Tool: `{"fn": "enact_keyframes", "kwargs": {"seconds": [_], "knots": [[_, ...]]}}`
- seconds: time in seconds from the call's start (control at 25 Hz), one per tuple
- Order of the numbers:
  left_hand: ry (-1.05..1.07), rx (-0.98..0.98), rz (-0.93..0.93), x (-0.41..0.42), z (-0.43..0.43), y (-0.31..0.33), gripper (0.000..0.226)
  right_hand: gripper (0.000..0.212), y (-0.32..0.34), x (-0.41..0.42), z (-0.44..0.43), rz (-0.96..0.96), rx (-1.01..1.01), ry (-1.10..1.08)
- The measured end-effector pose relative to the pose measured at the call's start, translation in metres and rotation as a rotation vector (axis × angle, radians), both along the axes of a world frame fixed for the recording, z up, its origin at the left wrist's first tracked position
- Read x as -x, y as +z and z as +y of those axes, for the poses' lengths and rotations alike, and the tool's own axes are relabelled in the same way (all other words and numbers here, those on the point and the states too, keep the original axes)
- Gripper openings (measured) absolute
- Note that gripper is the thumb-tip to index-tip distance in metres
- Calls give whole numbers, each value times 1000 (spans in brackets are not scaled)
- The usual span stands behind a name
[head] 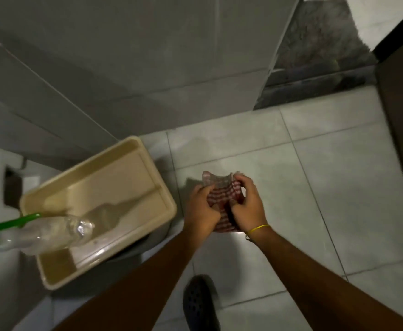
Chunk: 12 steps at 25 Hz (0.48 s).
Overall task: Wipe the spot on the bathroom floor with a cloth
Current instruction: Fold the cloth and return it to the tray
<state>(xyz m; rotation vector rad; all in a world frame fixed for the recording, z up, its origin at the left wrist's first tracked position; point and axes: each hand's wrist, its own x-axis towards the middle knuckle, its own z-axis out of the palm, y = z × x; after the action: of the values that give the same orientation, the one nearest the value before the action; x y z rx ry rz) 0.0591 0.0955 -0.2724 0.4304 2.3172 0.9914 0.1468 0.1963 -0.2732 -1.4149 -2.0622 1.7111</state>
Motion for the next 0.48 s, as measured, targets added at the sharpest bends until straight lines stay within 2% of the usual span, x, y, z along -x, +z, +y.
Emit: {"fn": "enact_keyframes", "kwargs": {"seconds": [0.08,0.2,0.28,0.48], "knots": [[1,-11,147,35,-25,30,63,79,33,46,-13,69,-133,159],[63,1,126,83,-78,45,70,75,51,106,-51,78,-222,430],[91,31,87,104,-115,33,69,69,35,134,-83,39,-293,608],[71,246,55,118,-175,-34,62,70,-30,168,-136,-114,-389,946]]}}
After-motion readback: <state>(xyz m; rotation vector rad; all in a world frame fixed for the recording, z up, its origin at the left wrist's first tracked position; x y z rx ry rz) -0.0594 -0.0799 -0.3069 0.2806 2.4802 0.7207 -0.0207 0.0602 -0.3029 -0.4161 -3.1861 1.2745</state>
